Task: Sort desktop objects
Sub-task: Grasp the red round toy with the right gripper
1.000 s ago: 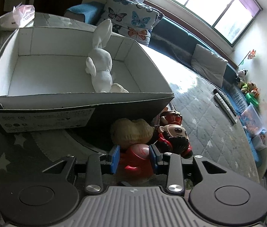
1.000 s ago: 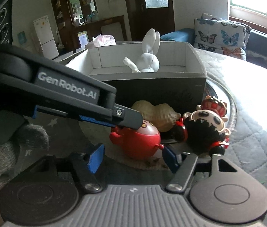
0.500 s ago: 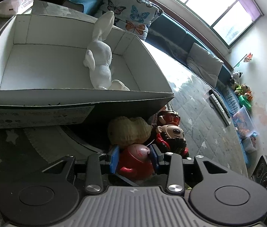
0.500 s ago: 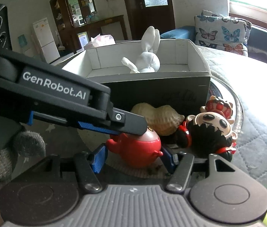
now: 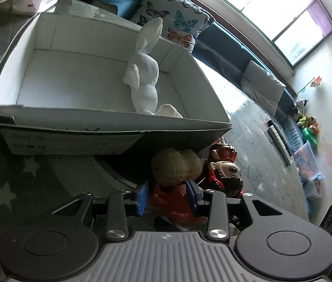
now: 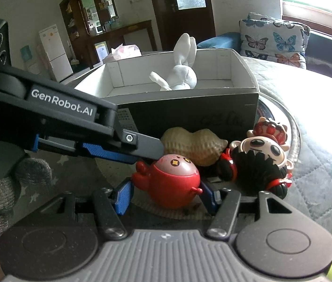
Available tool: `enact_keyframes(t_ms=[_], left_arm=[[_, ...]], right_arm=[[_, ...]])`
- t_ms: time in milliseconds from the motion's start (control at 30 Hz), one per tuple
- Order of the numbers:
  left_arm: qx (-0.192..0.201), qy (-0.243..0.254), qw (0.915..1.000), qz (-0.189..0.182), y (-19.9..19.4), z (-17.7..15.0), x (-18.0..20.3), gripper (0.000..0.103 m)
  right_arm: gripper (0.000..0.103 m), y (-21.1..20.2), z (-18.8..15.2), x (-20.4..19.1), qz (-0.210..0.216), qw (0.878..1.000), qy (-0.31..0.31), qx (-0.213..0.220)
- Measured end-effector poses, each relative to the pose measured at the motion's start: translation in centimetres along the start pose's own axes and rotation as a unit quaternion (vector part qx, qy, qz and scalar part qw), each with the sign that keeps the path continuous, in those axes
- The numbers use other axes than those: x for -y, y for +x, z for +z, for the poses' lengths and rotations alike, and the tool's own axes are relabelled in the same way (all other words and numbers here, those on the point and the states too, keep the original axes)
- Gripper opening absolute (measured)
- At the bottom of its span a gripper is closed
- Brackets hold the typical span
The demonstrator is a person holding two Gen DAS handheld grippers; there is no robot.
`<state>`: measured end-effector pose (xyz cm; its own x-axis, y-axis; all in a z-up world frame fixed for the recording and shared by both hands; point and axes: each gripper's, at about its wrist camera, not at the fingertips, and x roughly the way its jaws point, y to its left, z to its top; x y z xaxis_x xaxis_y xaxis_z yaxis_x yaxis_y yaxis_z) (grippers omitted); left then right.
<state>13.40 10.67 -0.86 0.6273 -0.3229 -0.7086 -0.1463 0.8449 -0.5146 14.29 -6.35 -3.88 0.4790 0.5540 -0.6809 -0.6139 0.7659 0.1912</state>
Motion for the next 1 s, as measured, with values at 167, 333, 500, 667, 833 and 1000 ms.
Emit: enact_keyframes(t_ms=[167,333,500,667,833,1000], left_arm=[[-0.002,-0.016,0.9997,-0.018,0.3,0.0,-0.4,0.039],[-0.008,-0.049,0.9981,-0.036,0.6,-0.1,-1.0,0.040],[-0.002,-0.070,0.9970,-0.032,0.6,-0.1,-1.3,0.040],[0.004,-0.070,0.9972,-0.024,0.6,0.0,-1.4,0.040],[-0.001,-0.077,0.9963,-0.037,0.3,-0.1,-1.6,0.040],[-0.007,-0.091,0.9949,-0.044,0.0,-0.5,-2.2,0.040]], right_arm=[[0.059,0.1,-0.1,0.4,0.000,1.000,0.010,0.001],[0.054,0.2,-0.4,0.8,-0.002,1.000,0.020,0.000],[0.053,0.0,-0.4,0.8,0.003,1.000,0.017,-0.001],[0.053,-0.7,-0.6,0.0,0.013,1.000,-0.007,-0.003],[0.054,-1.2,-0.5,-0.1,0.003,1.000,-0.019,0.002],[0.055,-1.1,-0.1,-0.1,-0.004,1.000,-0.029,0.002]])
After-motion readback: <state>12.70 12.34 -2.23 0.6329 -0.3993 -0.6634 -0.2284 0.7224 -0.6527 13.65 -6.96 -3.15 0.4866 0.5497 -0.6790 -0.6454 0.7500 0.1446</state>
